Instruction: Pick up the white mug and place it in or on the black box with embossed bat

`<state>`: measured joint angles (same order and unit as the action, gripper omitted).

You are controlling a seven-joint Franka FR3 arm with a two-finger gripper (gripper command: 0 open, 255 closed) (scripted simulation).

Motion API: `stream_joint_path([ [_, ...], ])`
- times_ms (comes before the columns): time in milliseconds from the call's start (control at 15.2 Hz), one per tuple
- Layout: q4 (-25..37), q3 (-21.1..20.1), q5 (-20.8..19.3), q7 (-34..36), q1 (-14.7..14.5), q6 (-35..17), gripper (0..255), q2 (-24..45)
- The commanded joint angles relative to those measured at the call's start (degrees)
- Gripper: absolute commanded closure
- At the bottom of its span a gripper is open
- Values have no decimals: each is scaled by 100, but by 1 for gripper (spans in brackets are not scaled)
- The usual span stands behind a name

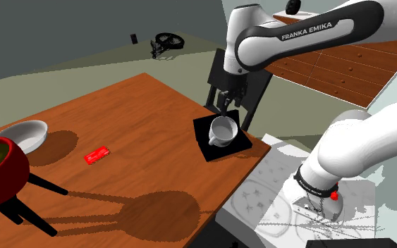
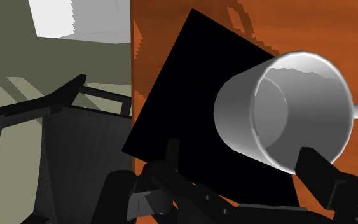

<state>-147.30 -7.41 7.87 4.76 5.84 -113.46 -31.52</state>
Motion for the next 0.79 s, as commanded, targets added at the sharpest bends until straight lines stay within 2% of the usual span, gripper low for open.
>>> stream_joint_path([
  [0, 160, 20, -19, 4, 9, 209, 0, -49],
  [198, 637, 73, -68, 14, 34, 772, 0, -134],
  [726, 637, 74, -68, 14, 34, 772, 0, -134],
])
